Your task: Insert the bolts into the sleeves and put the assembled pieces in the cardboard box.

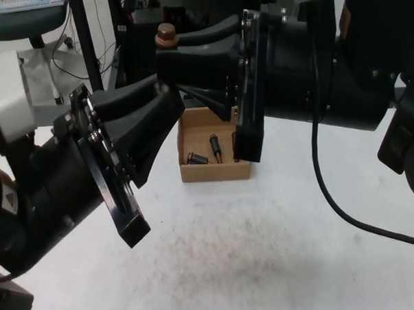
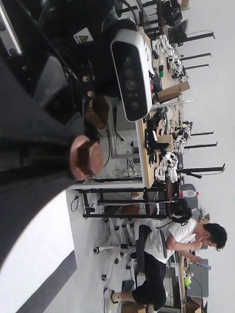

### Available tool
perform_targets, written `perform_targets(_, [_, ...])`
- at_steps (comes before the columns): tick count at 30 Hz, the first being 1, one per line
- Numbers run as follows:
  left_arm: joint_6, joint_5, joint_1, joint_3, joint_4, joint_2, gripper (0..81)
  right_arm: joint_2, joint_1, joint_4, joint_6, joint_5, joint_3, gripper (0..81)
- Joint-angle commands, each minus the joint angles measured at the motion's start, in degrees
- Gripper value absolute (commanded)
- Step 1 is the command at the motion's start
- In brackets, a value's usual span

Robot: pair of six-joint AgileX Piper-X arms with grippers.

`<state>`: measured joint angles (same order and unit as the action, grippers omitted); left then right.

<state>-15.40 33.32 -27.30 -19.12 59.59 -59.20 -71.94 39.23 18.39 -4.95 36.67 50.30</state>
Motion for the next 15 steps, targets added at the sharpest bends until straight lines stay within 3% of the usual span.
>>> perform_targets(1, [-0.7, 0.0, -0.1, -1.4, 5.6, 2.3, 0.3, -0.9, -0.4, -4.5, 1.1, -2.0, -0.8, 0.9])
perform_targets(9, [-0.3, -0.3, -0.1, -1.4, 1.0, 2.3, 0.3, -0.9, -0.4, -4.0, 1.1, -2.0, -0.8, 2.0])
perform_targets(11, [0.5, -0.3, -0.1, -1.4, 0.5, 2.3, 0.3, -0.9, -0.4, -4.0, 1.1, -2.0, -0.8, 10.3])
perform_targets(15, [1.5, -0.3, -0.1, -1.4, 0.2, 2.3, 0.3, -0.9, -0.4, -4.0, 0.9, -2.0, -0.8, 40.9])
